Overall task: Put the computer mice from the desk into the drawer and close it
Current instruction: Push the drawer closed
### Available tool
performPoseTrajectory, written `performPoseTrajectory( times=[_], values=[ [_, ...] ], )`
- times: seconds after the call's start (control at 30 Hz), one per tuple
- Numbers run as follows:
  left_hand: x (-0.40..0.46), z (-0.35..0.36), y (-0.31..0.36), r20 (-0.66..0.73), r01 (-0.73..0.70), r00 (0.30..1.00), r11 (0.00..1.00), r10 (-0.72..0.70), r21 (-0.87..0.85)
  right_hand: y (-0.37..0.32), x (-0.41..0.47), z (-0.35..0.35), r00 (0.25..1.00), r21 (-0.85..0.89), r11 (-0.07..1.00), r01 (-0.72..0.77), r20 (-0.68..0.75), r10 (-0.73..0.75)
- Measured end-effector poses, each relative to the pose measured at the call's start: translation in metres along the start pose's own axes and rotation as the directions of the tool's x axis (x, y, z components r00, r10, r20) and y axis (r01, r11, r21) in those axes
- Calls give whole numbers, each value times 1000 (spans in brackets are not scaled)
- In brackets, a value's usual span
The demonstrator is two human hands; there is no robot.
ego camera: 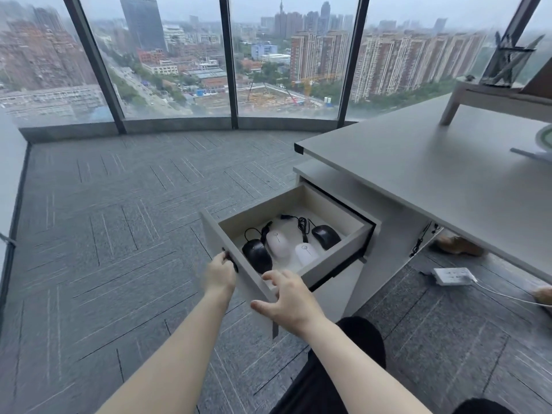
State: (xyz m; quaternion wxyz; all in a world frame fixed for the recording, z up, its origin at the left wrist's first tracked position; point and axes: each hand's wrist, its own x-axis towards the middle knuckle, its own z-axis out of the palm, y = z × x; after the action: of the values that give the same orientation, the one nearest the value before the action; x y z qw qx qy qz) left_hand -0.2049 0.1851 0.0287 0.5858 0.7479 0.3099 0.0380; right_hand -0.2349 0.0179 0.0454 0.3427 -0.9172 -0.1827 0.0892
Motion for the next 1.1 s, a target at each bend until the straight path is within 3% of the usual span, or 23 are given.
performPoseTrajectory(
  times=[0.1, 0.43, 0.8, 1.1],
  values=[
    [-1, 4, -4, 53, 46, 998, 991, -39, -129, 7, -4, 8, 995, -38, 998, -40, -90, 36],
    [14, 49, 13, 130, 22, 991, 973, 8, -229, 38, 3, -11, 944, 78, 979, -188, -261, 202],
    [50, 147, 39, 229, -32, 969, 971, 88, -237, 104, 34, -57, 804, 351, 863, -363, -351, 480],
    [56, 210, 74, 323, 6, 943, 962, 85, -273, 152, 66, -87, 682, 493, 775, -396, -407, 608]
  ],
)
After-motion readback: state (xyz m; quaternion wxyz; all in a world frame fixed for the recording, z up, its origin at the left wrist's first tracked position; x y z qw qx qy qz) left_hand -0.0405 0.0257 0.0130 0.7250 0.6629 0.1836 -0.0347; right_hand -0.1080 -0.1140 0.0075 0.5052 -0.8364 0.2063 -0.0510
